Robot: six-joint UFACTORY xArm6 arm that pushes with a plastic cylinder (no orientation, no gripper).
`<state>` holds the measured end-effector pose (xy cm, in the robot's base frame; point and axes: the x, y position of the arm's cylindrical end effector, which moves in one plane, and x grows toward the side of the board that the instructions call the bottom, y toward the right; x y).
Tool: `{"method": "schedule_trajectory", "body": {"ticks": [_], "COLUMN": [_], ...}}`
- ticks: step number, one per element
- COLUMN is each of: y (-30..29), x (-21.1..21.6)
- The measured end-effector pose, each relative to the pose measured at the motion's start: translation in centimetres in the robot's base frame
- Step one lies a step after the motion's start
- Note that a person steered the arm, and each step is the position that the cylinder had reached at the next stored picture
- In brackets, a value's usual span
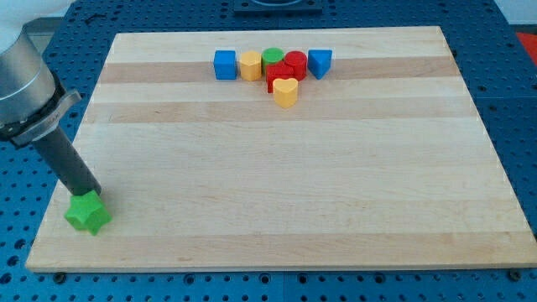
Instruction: Point at the blue triangle
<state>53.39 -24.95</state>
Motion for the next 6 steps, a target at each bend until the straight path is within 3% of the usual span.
{"method": "schedule_trajectory", "body": {"ticks": [1,2,3,6], "y": [0.0,0.2,5.9,30.5], "x": [0.6,-2.0,-6.5,-15.4]}}
